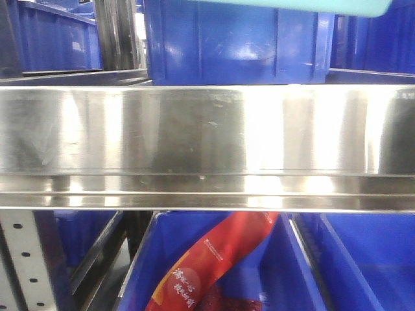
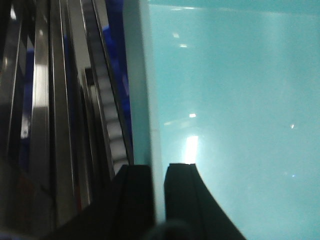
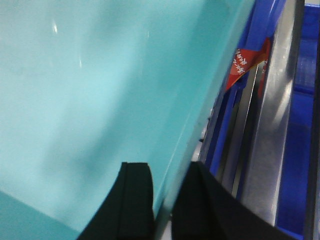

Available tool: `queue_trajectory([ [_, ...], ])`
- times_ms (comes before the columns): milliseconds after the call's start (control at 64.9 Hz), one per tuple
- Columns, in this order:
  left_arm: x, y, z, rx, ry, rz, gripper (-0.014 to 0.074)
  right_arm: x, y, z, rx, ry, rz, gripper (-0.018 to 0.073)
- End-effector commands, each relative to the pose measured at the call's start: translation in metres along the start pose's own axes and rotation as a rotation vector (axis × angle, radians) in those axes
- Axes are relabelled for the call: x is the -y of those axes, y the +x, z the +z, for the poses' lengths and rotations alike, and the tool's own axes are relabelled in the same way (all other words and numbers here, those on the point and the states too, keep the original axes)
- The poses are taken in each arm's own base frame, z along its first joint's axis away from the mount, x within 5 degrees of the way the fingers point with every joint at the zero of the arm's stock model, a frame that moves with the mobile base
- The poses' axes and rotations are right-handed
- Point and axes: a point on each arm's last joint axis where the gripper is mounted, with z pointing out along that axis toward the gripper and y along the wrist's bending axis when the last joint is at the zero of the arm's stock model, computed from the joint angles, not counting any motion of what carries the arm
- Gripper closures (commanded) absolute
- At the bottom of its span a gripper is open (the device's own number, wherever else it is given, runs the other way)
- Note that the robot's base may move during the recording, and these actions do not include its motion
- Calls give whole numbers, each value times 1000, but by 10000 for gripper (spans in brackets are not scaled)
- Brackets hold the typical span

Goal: Fetch blue bin and place on conveyor start
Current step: 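Hold the bin with both grippers and pull it back from the shelf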

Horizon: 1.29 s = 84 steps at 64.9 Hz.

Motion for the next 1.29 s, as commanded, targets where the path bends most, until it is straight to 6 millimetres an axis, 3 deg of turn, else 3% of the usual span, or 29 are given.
queue_trajectory([
  [0, 4, -14, -9, 153, 53, -13, 708, -3, -3, -7, 48, -13, -28, 711],
  [385, 7, -29, -13, 330, 87, -15, 708, -3, -3, -7, 48, -13, -28, 711],
  [1279, 7, -29, -13, 329, 87, -15, 708, -3, -3, -7, 48, -13, -28, 711],
])
